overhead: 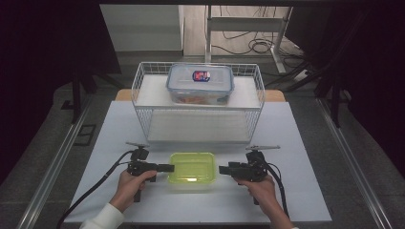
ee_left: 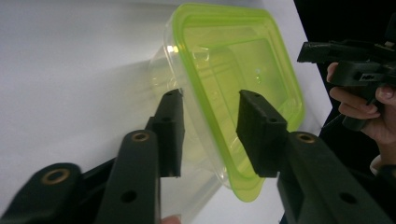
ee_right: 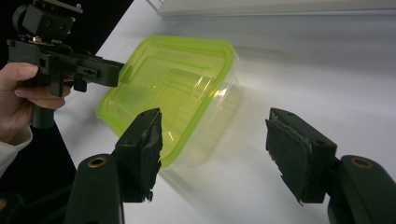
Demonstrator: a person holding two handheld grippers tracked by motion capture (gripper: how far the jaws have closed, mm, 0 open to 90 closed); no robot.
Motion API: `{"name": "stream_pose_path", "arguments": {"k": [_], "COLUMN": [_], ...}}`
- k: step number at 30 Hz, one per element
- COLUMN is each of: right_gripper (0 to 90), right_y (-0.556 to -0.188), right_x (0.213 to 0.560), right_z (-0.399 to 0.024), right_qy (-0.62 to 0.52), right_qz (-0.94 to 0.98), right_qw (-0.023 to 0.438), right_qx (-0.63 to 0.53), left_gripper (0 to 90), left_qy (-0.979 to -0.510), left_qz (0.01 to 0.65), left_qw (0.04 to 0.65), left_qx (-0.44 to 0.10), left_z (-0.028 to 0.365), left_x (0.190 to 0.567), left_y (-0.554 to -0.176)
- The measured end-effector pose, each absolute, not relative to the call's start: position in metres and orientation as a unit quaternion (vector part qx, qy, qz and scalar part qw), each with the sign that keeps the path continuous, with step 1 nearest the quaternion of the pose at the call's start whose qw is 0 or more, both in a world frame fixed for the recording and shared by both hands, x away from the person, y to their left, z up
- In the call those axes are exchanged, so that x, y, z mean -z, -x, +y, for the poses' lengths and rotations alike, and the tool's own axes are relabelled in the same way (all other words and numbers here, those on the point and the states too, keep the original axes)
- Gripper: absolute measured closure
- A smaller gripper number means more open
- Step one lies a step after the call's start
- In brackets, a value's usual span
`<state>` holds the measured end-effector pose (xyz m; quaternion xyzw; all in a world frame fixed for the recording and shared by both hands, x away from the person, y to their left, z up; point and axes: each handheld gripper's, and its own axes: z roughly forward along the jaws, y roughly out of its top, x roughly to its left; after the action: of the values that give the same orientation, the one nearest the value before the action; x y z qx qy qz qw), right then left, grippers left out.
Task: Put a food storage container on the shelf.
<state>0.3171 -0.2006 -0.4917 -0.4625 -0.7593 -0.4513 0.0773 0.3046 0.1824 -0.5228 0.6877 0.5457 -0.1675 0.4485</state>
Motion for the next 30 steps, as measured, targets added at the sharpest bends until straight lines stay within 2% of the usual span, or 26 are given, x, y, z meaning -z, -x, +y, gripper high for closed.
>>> {"name": "stream_pose_path", "arguments": {"k": [11,13,14,17,21,30], "right_gripper": [43.7,49.3,49.3,59.8,68.4,77.6], "right_y": [-0.328,-0.331,-0.331,-0.333,-0.334,-0.333], "right_x": [0.507,0.511,0.511,0.514,0.519,0.514], "right_z": [-0.186,-0.183,-0.183,-0.178,-0.176,-0.181], "right_qy": [0.468,0.469,0.469,0.470,0.478,0.491], "right_qz": [-0.754,-0.752,-0.752,-0.748,-0.749,-0.729], "right_qw": [0.118,0.133,0.133,0.158,0.164,0.191], "right_qx": [0.445,0.445,0.445,0.440,0.429,0.437], "left_gripper": [69.7,70.5,70.8,71.8,74.4,80.2], "left_qy": [-0.690,-0.691,-0.691,-0.690,-0.683,-0.685], "left_qz": [0.544,0.543,0.543,0.539,0.532,0.523], "left_qw": [0.445,0.445,0.445,0.448,0.460,0.472], "left_qx": [0.174,0.174,0.174,0.178,0.196,0.185], "left_z": [0.182,0.182,0.182,0.182,0.183,0.185], "left_x": [0.526,0.526,0.526,0.526,0.525,0.518], "left_y": [-0.305,-0.305,-0.305,-0.305,-0.305,-0.300]}}
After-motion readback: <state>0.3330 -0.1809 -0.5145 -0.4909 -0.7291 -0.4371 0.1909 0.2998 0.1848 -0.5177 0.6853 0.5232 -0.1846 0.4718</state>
